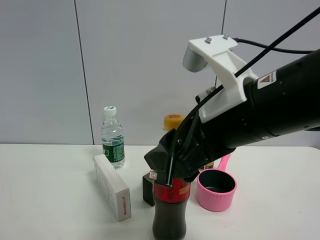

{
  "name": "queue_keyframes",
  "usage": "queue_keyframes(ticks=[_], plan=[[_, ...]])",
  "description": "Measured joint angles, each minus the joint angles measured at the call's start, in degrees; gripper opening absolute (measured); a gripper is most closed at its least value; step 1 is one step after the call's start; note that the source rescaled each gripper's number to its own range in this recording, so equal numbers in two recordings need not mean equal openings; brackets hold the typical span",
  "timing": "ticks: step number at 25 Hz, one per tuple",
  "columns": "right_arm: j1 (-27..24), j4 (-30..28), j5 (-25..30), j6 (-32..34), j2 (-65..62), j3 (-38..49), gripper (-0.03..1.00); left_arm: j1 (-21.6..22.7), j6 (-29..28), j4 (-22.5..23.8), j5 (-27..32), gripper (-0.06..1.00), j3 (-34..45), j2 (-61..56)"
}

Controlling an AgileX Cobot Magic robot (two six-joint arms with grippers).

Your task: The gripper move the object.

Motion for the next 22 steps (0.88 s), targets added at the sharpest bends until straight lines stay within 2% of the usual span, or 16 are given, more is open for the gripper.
queue_keyframes(ticks=[5,10,13,17,22], plan=[[0.0,0.0,5.0,0.9,-4.7,0.0,0.72,0.0,0.0,0.0,0.0,1.0,0.0,0.0],[0.0,-1.2,8.7,5.8,-10.0,0.0,0.72,0.0,0.0,0.0,0.0,1.0,0.0,0.0],[-0.6,-5.2,10.2,9.0,-13.2,0.0,0.72,0.0,0.0,0.0,0.0,1.0,0.0,0.0],[-4.0,-13.8,13.1,14.5,-17.6,0.0,0.72,0.0,0.0,0.0,0.0,1.0,0.0,0.0],[-11.0,-23.1,22.0,23.3,-23.9,0.0,0.72,0.0,0.0,0.0,0.0,1.0,0.0,0.0]])
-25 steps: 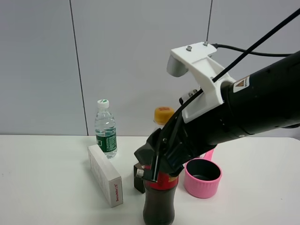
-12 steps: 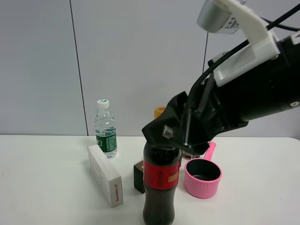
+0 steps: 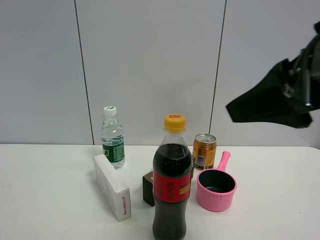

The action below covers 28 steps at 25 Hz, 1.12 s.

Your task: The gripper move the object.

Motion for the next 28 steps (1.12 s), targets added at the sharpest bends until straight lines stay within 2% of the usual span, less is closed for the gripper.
queue_keyframes(ticks=[5,10,16,21,28], plan=[[-11.8,-2.1,10.2,5.3,-3.9,0.0,0.71,0.0,0.0,0.0,0.0,1.0,0.0,0.0],[-24.6,-2.6,21.5,7.2,-7.8,0.0,0.7,0.0,0.0,0.0,0.0,1.0,0.0,0.0],[-35.1,-2.6,23.9,7.7,-20.0,0.0,0.7,0.0,0.0,0.0,0.0,1.0,0.0,0.0],[-37.5,-3.5,26.3,7.7,-31.4,0.0,0.7,0.0,0.0,0.0,0.0,1.0,0.0,0.0],[-37.5,-3.5,38.5,8.1,-41.6,0.0,0.7,0.0,0.0,0.0,0.0,1.0,0.0,0.0]])
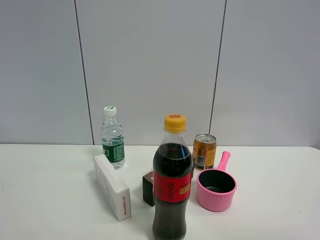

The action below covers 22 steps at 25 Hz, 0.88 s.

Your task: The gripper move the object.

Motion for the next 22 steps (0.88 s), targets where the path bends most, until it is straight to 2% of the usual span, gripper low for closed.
queue_keyframes(ticks=[4,8,13,20,22], plan=[[0.0,0.0,4.3,0.2,-4.8,0.0,0.7,0.0,0.0,0.0,0.0,1.0,0.0,0.0],[0.0,0.4,5.1,1.4,-10.1,2.0,0.7,0.0,0.0,0.0,0.0,1.0,0.0,0.0],[0.0,4.7,6.6,2.1,-11.0,7.3,0.7,0.0,0.0,0.0,0.0,1.0,0.0,0.0],[0.1,5.0,4.0,2.1,-11.0,8.1,0.7,0.0,0.1,0.0,0.0,1.0,0.0,0.0],[0.1,5.1,1.0,2.1,-11.0,8.8,0.7,0.0,0.1,0.0,0.0,1.0,0.0,0.0]])
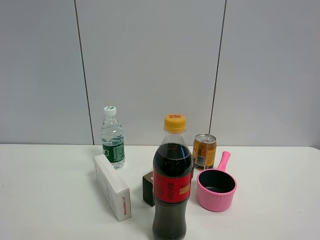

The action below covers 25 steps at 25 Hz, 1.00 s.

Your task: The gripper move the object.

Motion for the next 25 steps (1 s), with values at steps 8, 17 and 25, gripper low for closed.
queue_keyframes(ticks=[8,17,25], plan=[[0.0,0.5,-2.3,0.0,0.0,1.5,0.7,0.0,0.0,0.0,0.0,1.0,0.0,0.0],[0.0,0.5,-2.3,0.0,0.0,1.5,0.7,0.0,-0.1,0.0,0.0,1.0,0.0,0.0],[0.0,0.5,-2.3,0.0,0.0,1.5,0.7,0.0,0.0,0.0,0.0,1.0,0.0,0.0]])
